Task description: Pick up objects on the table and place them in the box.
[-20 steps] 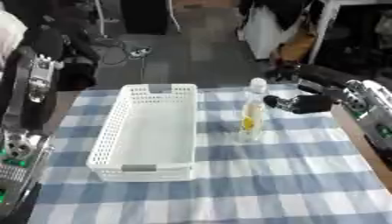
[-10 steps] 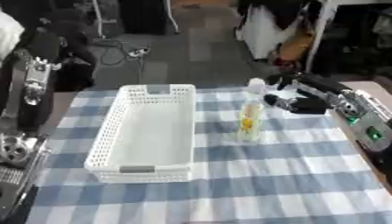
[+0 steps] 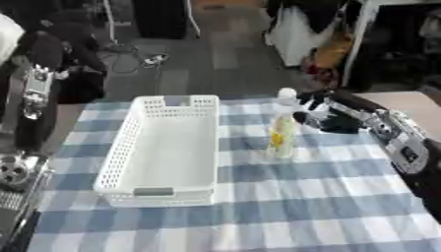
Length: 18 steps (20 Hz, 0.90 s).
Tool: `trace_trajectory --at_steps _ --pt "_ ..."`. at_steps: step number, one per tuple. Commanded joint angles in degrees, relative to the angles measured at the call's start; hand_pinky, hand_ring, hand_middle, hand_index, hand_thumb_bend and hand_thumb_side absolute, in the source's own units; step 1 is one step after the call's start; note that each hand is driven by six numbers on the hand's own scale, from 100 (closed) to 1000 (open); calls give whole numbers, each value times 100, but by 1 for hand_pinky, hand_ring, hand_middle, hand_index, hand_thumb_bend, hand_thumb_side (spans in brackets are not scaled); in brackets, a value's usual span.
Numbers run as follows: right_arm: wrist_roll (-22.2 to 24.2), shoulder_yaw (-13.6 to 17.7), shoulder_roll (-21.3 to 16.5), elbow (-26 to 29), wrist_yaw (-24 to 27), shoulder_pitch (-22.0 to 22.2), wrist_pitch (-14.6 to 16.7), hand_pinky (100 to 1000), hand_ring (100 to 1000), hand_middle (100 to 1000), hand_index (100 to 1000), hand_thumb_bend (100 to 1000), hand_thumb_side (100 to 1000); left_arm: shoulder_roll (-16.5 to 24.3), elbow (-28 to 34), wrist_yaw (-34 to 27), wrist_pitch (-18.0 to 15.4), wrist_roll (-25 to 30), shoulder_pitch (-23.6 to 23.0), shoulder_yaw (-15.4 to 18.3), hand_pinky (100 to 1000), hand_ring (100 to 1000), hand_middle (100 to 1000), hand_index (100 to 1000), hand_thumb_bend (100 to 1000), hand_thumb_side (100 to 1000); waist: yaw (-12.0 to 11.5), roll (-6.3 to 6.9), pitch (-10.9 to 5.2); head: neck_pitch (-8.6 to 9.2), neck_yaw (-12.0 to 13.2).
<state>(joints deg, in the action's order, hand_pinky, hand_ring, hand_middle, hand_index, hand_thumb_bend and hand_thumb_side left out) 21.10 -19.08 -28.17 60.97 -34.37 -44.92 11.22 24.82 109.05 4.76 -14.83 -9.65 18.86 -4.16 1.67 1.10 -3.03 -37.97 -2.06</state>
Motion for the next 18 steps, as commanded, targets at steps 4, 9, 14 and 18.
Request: trace_trajectory --at_steps 4,9,14,18 --pt "-29 42 -21 28 -175 -227 138 988 815 861 974 417 1000 11 78 -21 -8 18 121 21 503 455 811 759 266 975 -17 -11 -50 102 -61" --pt "-92 66 -10 -70 -321 -154 122 993 821 865 974 414 1000 9 81 -19 -8 18 127 22 503 454 812 759 267 976 -21 -9 -48 120 -48" --pt "-219 181 44 -449 -578 -89 83 995 826 868 975 419 1000 10 86 -18 -7 14 128 27 503 454 812 758 267 976 -11 2 -25 120 -42" --pt "-379 305 67 -791 -797 -73 117 1000 831 872 975 378 1000 10 89 -16 -7 10 139 33 502 454 812 758 260 974 3 7 12 128 -31"
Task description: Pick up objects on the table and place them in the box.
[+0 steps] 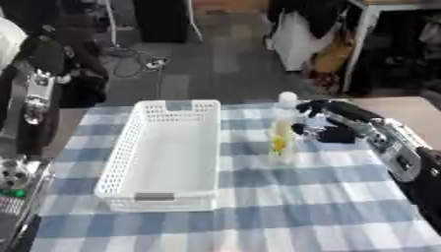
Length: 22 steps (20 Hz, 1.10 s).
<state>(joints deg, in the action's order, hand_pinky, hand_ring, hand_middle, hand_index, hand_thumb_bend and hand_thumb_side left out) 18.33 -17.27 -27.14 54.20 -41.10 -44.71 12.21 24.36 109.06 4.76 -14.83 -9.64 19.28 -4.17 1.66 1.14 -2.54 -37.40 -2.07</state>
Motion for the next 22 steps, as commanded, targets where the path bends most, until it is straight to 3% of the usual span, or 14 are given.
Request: trace_trajectory --at_steps 1,12,22 --pt "-135 150 -30 -185 -175 -98 22 1000 832 872 975 426 1000 53 89 -16 -8 8 105 35 502 454 812 758 267 976 5 6 -27 73 -26" --pt "-597 275 50 -491 -654 -253 171 1000 835 879 972 420 1000 -8 121 -26 -10 19 230 22 503 455 812 758 267 976 -59 5 83 172 -45" --pt "-1008 304 23 -467 -745 -465 206 996 827 875 969 406 1000 -77 153 -55 -11 45 359 -10 505 457 812 758 265 977 -149 -23 134 295 -58"
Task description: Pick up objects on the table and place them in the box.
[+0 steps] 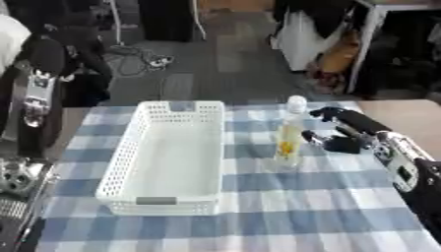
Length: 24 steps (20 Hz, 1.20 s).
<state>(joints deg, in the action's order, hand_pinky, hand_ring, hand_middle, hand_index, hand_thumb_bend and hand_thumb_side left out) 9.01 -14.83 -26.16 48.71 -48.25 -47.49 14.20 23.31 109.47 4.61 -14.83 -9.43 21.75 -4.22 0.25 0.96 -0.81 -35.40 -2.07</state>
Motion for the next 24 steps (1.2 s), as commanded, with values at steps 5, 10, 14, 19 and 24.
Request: trace_trajectory --at_steps 5,10,14,19,24 --pt "-102 70 -75 45 -17 -197 15 995 825 873 970 407 1000 -23 130 -38 -10 -13 187 19 507 459 812 758 265 976 -65 -10 7 128 -80" --pt "-95 75 -80 33 27 -204 15 995 826 874 970 405 1000 -69 135 -24 -1 -59 249 30 507 459 812 758 265 975 -123 -25 40 145 -94" --pt "-122 85 -90 26 3 -213 -2 997 827 877 973 403 1000 -109 146 -32 -3 -56 309 16 508 460 812 758 265 975 -159 -31 74 214 -136" --pt "-148 109 -86 -30 -7 -221 -22 993 823 874 972 400 1000 -158 154 -51 -5 -41 364 5 507 459 812 758 266 974 -205 -18 132 300 -182" --pt "-143 140 -98 -79 75 -248 -37 989 819 870 972 400 1000 -209 167 -62 -7 -47 420 12 508 460 812 757 266 974 -269 -18 192 384 -229"
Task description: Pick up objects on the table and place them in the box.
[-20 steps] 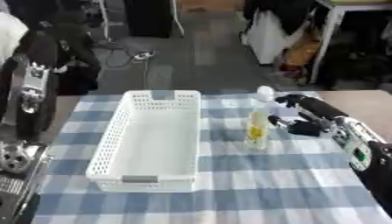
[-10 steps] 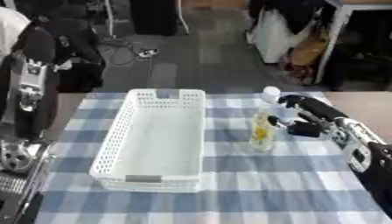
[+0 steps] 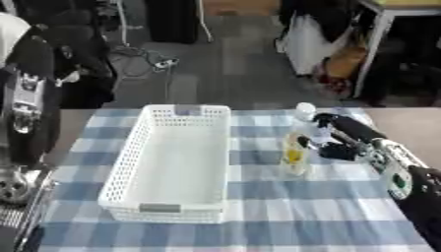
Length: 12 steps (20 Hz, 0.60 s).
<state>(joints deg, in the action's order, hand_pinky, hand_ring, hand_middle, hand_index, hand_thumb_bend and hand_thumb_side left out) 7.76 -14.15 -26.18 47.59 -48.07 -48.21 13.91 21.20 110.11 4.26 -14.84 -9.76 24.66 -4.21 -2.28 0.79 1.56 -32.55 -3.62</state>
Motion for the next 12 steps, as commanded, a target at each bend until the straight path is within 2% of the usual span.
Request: trace_trajectory --at_steps 1,12 --pt "-9 76 -104 28 85 -185 -11 989 819 870 972 400 1000 -11 108 -28 -7 -16 145 13 508 460 812 757 266 974 -33 0 -32 121 -82" --pt "-80 80 -177 84 199 -234 2 981 812 865 982 391 1000 -112 135 -32 -8 -37 283 24 509 461 812 757 267 974 -200 -15 78 269 -46"
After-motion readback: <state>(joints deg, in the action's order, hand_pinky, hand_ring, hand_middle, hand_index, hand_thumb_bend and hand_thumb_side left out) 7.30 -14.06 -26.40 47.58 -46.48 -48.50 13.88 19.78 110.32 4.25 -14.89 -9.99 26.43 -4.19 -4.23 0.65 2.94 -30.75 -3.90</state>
